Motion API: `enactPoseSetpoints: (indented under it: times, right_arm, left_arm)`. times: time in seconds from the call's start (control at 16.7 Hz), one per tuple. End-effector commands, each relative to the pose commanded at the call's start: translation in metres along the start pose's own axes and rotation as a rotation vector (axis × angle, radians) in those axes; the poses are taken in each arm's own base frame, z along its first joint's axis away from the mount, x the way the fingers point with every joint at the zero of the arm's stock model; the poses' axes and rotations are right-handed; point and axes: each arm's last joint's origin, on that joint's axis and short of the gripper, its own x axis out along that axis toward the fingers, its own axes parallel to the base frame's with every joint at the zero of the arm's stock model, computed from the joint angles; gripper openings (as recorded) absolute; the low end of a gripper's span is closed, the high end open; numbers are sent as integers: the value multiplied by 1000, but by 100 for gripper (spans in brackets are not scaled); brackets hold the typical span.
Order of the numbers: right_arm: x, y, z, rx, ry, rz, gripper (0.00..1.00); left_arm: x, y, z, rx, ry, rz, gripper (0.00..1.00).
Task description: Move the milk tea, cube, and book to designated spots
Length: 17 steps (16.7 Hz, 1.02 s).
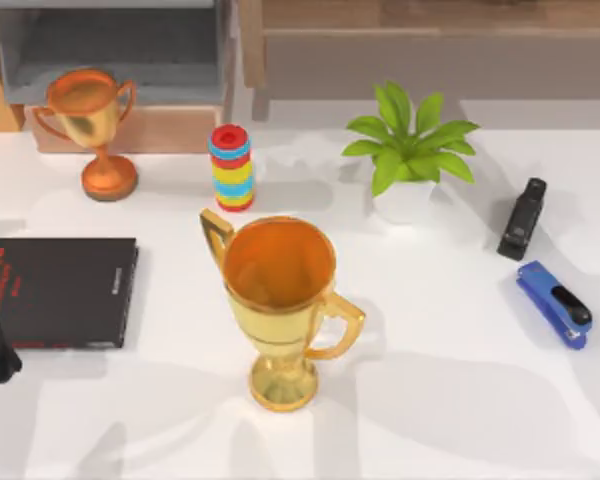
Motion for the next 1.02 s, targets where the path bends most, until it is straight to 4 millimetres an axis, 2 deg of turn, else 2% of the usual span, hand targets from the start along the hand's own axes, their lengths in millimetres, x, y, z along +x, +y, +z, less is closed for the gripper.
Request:
enactPoseSetpoints:
  times: [0.12, 0.3, 0.48, 0.66, 0.84, 1.02]
  right_arm:
    - [-30, -26, -7, -3, 25, 29, 100]
    - [-90, -66, -29, -1, 59, 61, 100]
    - [-160, -100, -67, 6, 69, 72, 100]
    - [-221, -121, -118, 12, 50, 59, 100]
    - [-260, -132, -172, 13, 14, 26, 100]
    - [-276, -137, -215, 9, -18, -17, 100]
  left_arm:
    - [0, 0, 0, 0, 0, 0, 100]
    - [0, 0, 0, 0, 0, 0, 100]
    - [0, 0, 0, 0, 0, 0, 100]
    - [0, 0, 0, 0, 0, 0, 100]
    - [0, 0, 0, 0, 0, 0, 100]
    - [0, 0, 0, 0, 0, 0, 100]
